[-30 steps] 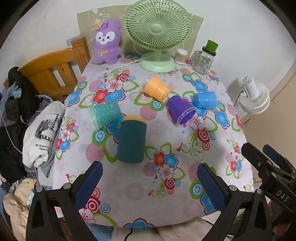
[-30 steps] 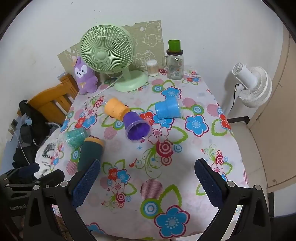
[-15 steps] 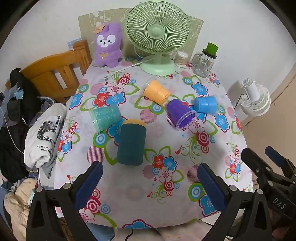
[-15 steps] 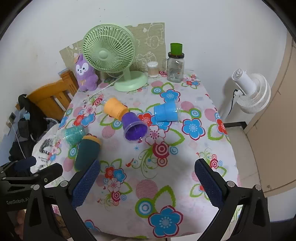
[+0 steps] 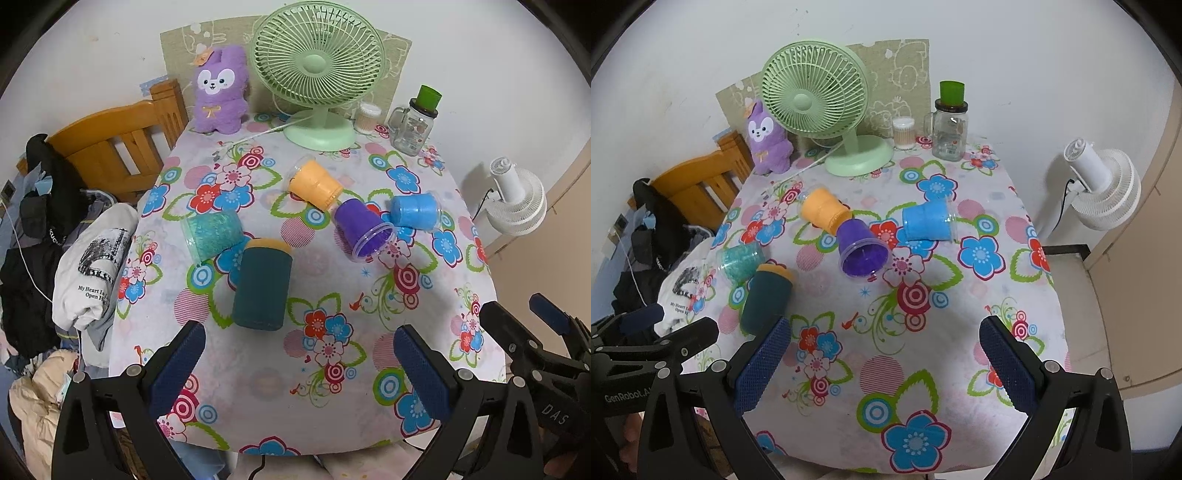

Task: Flip cup upside down

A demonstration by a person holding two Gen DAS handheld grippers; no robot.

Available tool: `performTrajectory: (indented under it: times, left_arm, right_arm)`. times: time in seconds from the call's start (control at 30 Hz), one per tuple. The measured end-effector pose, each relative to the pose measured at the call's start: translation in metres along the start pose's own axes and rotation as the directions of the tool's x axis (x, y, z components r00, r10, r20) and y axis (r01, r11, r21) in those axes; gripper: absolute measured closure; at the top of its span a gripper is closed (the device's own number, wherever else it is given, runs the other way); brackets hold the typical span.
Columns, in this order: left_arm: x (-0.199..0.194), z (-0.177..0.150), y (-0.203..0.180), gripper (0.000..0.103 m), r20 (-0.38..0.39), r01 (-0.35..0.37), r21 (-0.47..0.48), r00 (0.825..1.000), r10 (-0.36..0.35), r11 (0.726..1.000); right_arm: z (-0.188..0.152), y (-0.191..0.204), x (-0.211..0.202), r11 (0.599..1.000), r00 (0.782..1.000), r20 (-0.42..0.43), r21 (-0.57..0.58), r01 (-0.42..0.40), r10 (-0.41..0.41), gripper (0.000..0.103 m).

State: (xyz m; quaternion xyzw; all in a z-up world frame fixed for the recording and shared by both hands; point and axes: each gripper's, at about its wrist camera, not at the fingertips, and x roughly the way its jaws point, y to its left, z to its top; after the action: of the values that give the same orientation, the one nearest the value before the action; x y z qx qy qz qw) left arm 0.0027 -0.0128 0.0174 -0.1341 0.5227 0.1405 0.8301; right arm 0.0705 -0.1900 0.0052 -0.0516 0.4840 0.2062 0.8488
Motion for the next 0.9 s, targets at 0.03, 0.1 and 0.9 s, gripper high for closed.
performTrajectory:
  times: [0.03,0.1,0.9]
  left_arm:
    - [0.0,0.0,-0.001,0.0,-0.001,-0.004,-0.002,1.0,0.004,1.0]
    - [0.001,0.0,-0.002,0.0,-0.002,-0.01,-0.005,1.0,0.01,1.0]
    - [0.025,0.021,-0.002,0.0,-0.057,-0.08,-0.087,0.996,0.075,0.993]
  right_arm:
    - [0.001,-0.001,0.001,1.0,1.0,-0.004,0.001,-0.001,0.001,0.0]
    - [0.0,-0.002,0.002,1.0,1.0,-0.006,-0.001,0.0,0.0,0.0]
    - [0.043,0.009,0.027,0.993,0.996,-0.063,-0.102,-0.066,0.06,0.0]
